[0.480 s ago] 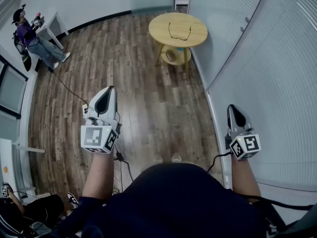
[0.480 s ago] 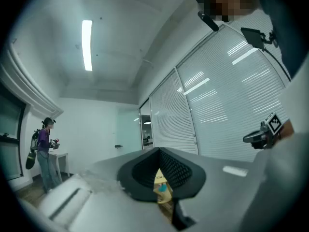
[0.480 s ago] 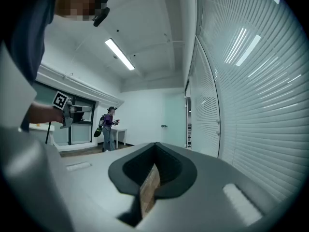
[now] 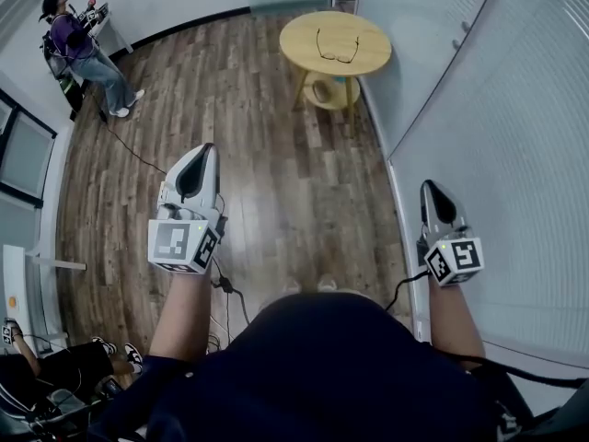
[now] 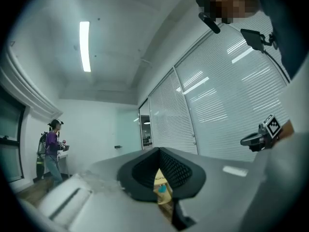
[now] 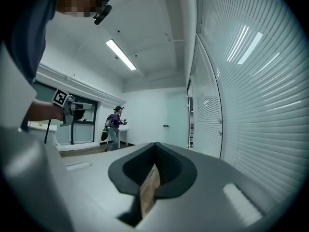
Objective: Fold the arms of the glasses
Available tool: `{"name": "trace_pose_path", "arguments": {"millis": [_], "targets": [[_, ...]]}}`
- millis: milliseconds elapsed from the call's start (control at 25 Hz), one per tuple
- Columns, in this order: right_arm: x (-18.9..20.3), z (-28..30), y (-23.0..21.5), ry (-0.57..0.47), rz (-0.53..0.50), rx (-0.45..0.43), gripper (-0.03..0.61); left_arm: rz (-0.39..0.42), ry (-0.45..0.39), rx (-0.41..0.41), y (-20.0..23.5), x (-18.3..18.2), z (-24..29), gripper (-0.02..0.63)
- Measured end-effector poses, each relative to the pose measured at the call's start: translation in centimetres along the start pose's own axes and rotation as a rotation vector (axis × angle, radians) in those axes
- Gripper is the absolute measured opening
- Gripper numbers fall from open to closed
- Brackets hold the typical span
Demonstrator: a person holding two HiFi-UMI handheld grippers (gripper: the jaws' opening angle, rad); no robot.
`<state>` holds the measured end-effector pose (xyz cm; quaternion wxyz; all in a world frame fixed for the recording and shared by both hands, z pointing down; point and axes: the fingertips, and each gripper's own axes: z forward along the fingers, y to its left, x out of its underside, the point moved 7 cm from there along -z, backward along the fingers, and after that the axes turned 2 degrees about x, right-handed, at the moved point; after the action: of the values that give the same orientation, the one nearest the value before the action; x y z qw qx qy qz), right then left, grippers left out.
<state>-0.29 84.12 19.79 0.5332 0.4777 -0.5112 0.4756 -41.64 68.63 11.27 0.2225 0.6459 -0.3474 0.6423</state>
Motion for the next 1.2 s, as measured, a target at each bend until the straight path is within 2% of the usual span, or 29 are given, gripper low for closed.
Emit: {"name": "trace_pose_path", "arguments": {"millis": [160,280,480,600,1200], "targets": [[0.6,0.7,-1.9,-0.013,0.005,0.017,0.008,0.026,0.007,0.011,-1.6,-0.2,1.9,0.003],[0.6,1.8,-3.0,-0.019,-0.015,-0.007,0.009,0.044,-0.007,0.006,-2.4,-0.3,3.6,0.003],[1.2,5.2,-4.5,0.005,-0.021,-0.023,0.009,0.034,0.004,-0.017,-1.8,1.0,6.2,0.003],[1.1,8.2,-5.2,0.009,-0.026,-0.036,0.009,0.035,0.011,-0.01,-0.4,1.7,8.9,0.003],[-0.5,22.5,-6.7,0.004,-0.013,0.07,0.008,0.023,-0.036,0.145,9.0,3.4,26.0,0.003]]}}
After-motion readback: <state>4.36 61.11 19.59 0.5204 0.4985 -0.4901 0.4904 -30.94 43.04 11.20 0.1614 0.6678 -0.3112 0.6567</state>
